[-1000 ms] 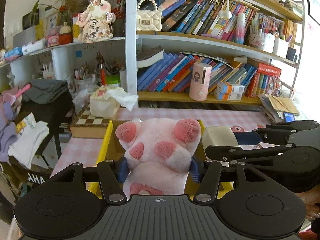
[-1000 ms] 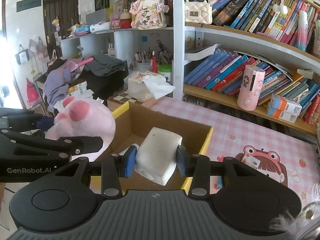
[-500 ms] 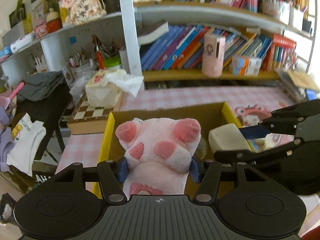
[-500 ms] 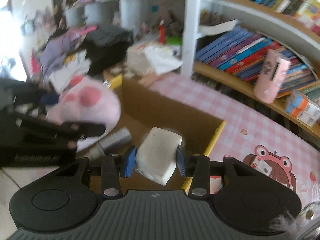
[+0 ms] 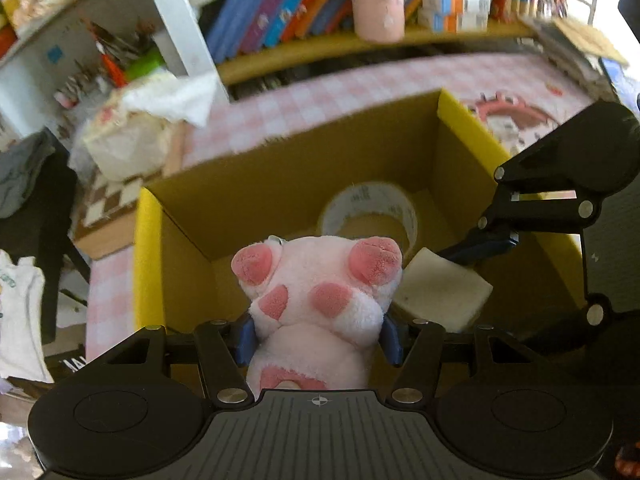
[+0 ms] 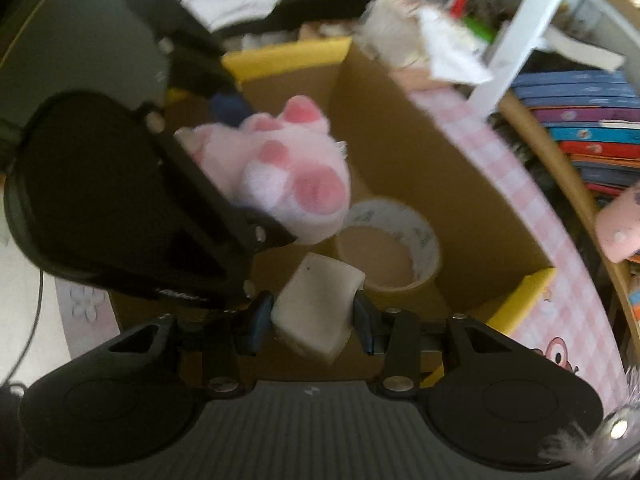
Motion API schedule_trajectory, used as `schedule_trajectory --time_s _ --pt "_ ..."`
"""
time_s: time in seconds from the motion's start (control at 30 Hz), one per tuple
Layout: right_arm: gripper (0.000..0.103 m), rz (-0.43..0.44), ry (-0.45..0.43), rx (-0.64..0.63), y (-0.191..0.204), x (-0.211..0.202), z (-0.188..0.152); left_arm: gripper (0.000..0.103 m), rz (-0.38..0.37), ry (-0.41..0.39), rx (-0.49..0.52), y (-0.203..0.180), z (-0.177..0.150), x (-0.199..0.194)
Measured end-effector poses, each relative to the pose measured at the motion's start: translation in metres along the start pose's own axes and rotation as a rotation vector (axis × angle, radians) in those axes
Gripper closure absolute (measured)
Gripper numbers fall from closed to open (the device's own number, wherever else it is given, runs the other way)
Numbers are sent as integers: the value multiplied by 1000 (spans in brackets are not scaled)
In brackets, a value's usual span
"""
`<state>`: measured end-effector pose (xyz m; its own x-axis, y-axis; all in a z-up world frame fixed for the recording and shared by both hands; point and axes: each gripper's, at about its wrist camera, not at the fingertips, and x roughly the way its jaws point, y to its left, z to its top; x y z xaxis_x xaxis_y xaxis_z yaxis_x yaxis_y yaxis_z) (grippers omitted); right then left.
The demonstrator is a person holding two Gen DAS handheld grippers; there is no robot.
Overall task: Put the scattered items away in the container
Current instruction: 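Lower both items into the box and open both tools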
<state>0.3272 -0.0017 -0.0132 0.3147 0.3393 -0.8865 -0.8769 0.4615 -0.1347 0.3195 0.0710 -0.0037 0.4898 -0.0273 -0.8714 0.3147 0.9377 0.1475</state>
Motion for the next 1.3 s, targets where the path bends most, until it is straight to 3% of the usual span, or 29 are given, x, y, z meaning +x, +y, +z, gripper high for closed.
schedule_trajectory --time_s 0.17,0.5,0.67,0.93,1.07,1.3 --pt "62 26 70 -12 -3 13 1 44 -13 61 89 -8 1 12" --pt "62 15 89 -14 -4 19 -2 41 -49 79 97 -10 -3 16" --pt "59 -10 82 -15 -2 17 -1 36 -24 76 103 -10 -3 17" --pt "50 -47 50 7 0 5 1 22 42 31 71 -4 -6 4" --pt "38 -77 23 38 -1 -6 1 21 54 -15 58 -3 -8 -11" --pt "28 -119 -54 104 1 -37 -6 18 74 -110 45 -7 -11 -42"
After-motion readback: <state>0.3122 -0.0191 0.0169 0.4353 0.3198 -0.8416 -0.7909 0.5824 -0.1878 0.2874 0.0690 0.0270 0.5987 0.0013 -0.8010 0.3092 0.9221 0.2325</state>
